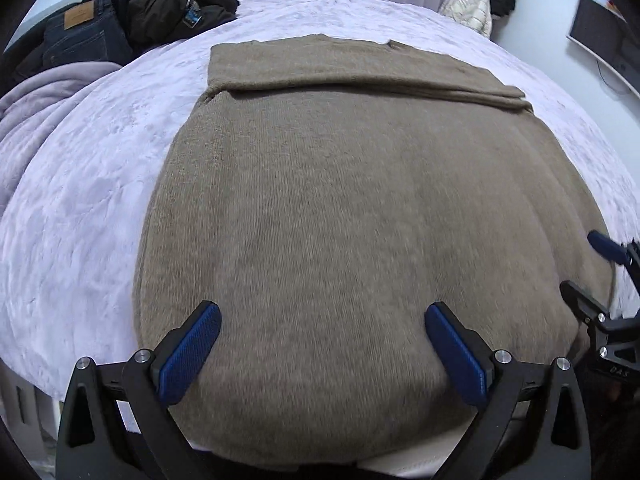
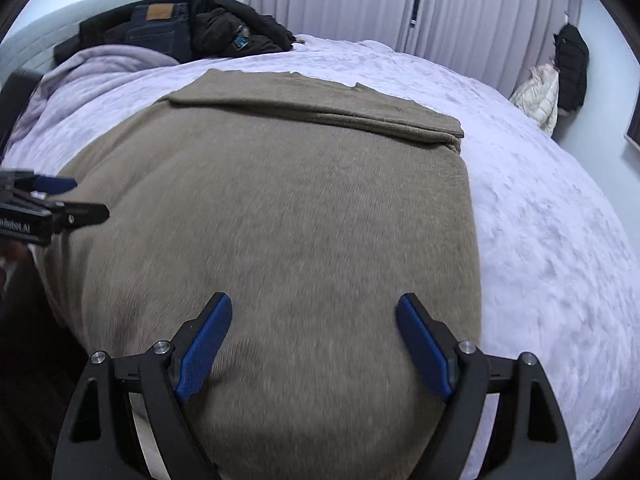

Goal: Fold small clothes

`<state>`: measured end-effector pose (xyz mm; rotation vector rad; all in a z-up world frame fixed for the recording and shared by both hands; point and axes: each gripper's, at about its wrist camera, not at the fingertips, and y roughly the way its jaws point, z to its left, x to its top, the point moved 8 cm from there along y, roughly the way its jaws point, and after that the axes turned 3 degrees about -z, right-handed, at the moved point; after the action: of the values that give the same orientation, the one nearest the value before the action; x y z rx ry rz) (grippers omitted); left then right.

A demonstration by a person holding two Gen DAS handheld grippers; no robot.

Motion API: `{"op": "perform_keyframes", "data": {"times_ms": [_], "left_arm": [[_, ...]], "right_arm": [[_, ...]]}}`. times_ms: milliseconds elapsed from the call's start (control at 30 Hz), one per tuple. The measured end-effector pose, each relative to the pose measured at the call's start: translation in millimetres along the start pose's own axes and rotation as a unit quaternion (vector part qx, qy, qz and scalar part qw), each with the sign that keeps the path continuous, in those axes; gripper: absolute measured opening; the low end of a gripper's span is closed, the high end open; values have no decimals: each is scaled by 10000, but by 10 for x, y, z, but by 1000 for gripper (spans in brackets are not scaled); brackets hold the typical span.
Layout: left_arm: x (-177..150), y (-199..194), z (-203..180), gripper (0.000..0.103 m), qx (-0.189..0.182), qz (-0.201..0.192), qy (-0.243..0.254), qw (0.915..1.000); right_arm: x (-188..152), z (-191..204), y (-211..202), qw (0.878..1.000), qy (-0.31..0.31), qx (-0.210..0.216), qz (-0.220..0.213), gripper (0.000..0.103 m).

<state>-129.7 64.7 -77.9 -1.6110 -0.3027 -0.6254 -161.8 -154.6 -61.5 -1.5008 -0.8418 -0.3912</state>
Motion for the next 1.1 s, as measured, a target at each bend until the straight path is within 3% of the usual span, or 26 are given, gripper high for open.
{"op": "perform_keyframes", "data": {"times_ms": [67,133,233,300,367,467,567,767,867,933,1033,1100], "left_arm": [[-6,-128,-35,103,32,-102,130,9999],[96,-285,-135,102,-95,-493,279,9983],[300,-354,-305,103,-149,-958,527,9939],[312,-220,-433,103,-107,-790,926,9925],[203,19,-395,103,257,-395,1075,9931],[41,35,-231,103,-248,-250,476,9982],[-162,-69,-99,103,-274,-210,549,9979],[-556,-113,14,103,231,43,997,9947],[-613,-239,39,103,422,98,877,9952],[-522,-408,66,103,507,-231,673,9962],[-253,-610,66,103,196,-695,-9,9974],[-86,-599,14,103,-82,-753,-416,9963]], "right_arm": [[-27,46,-68,9997,-233,-53,10,87],[13,106,-160,9994,-323,75,2,87],[229,304,-249,9966,-633,304,-427,87],[374,517,-197,9935,-882,477,-547,87],[438,708,-67,9910,-1072,655,-452,87],[278,792,147,9898,-1241,699,2,87],[91,651,7,9895,-1193,809,-86,87],[-420,381,-222,9803,-1949,302,140,87],[-546,394,-264,9668,-2534,-157,298,87],[-487,444,-350,9617,-2705,-161,404,87],[-97,474,-633,9697,-2439,-52,-94,88],[215,448,-717,9807,-1924,6,-348,89]]}}
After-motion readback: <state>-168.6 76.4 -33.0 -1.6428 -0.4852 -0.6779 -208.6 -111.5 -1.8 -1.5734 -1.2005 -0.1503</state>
